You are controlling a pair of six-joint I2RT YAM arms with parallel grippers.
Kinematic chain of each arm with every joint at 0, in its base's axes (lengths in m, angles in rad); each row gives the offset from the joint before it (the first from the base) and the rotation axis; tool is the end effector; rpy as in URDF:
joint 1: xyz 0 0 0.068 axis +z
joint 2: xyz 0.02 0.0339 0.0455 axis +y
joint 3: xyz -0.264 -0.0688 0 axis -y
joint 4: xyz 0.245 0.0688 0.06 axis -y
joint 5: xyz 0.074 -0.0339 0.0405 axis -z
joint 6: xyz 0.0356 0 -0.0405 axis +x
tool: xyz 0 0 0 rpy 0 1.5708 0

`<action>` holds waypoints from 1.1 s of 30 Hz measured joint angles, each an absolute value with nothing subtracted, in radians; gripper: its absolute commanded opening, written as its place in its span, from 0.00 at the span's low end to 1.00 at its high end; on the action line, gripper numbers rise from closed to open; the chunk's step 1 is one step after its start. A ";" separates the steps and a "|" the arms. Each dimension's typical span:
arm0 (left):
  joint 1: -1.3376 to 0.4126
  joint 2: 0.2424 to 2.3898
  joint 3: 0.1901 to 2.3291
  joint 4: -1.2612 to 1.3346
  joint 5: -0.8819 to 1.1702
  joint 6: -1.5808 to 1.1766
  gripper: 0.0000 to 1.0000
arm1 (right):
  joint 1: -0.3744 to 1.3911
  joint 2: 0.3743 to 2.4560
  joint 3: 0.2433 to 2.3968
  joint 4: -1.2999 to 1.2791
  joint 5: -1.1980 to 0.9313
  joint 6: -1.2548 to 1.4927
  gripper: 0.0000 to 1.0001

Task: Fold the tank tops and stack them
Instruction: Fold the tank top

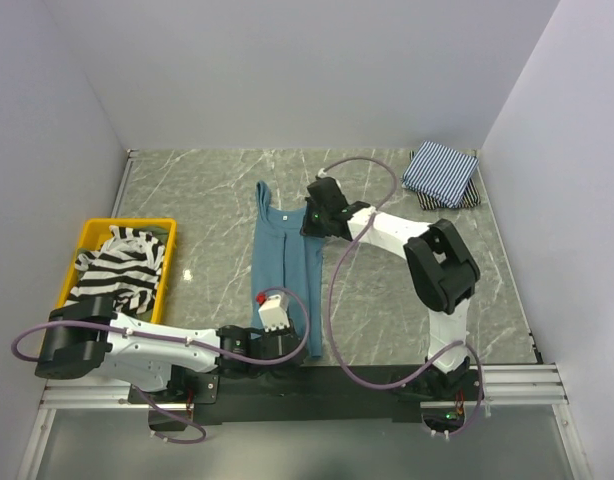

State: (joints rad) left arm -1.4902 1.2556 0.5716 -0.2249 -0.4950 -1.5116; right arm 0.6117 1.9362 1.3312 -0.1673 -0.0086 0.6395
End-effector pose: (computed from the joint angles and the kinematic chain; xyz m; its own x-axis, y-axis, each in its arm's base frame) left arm 0.0354 -0.2286 0.1731 -0.8559 -0.3147 -0.4104 -0.0129 0.8063 -0.5914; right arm 0.3506 0.2463 0.1936 -0.8041 0.1649 -0.5712 -0.1239 0.8932 0.4323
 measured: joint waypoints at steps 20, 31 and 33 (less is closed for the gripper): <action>-1.490 1.177 0.486 -0.327 -0.492 -1.597 0.22 | 0.711 2.136 1.571 -0.309 0.088 0.632 0.35; -1.497 0.936 0.501 -0.529 -0.554 -1.666 0.31 | 0.705 2.074 1.579 -0.297 0.091 0.577 0.45; -1.497 0.933 0.514 -0.551 -0.565 -1.663 0.28 | 0.695 2.048 1.578 -0.302 0.091 0.574 0.44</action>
State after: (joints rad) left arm -1.4967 0.9329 0.5137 -0.5507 -0.5652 -1.6634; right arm 0.6952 2.0476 1.5784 -0.3016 0.0906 0.5735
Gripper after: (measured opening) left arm 0.308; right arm 0.449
